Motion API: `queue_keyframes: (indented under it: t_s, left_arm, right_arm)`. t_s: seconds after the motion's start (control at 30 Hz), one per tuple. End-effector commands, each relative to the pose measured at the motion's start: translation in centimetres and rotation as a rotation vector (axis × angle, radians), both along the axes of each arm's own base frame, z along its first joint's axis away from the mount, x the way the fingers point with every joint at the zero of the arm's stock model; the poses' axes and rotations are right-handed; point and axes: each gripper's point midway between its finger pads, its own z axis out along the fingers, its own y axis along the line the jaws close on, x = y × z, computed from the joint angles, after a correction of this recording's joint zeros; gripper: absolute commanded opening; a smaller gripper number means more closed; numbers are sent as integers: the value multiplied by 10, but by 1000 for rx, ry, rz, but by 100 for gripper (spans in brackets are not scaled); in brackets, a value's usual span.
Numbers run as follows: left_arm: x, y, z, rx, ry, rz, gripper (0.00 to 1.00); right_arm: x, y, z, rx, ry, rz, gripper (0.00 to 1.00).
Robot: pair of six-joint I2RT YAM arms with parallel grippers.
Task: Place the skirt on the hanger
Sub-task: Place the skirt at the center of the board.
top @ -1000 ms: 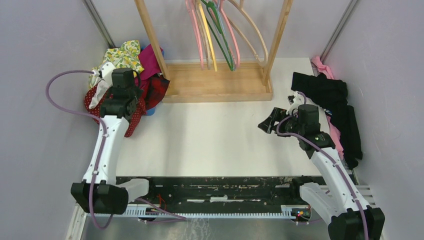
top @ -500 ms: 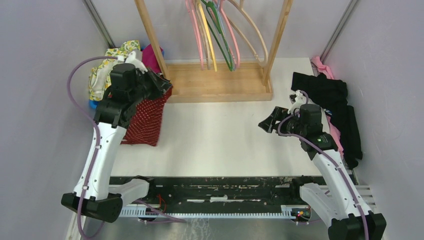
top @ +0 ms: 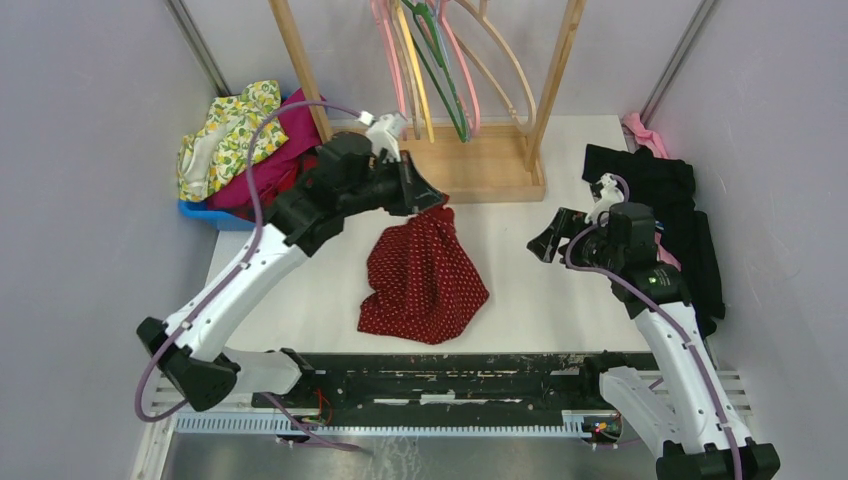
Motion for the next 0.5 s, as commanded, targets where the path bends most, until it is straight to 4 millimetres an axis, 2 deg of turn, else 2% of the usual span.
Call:
queue_keyframes:
  t_s: [0.0, 0.07, 0.13, 0.37, 0.47]
  left_arm:
    - [-9, -52, -13, -23, -8, -102, 9]
    - [-8, -67, -25, -3, -1, -114, 9]
    - [6, -74, -32, 4, -19, -78, 9]
    - [98, -86, -53, 147, -167, 157, 8]
    - [135, -83, -60, 189, -235, 264, 8]
  right_arm:
    - [0, -12, 9, -51, -17, -46, 84]
    - [-1, -16, 4, -67, 1, -64, 84]
    - [-1, -19, 1, -77, 9, -76, 83]
    - [0, -22, -21, -92, 51, -97, 82]
    - [1, -18, -30, -76, 65, -85, 78]
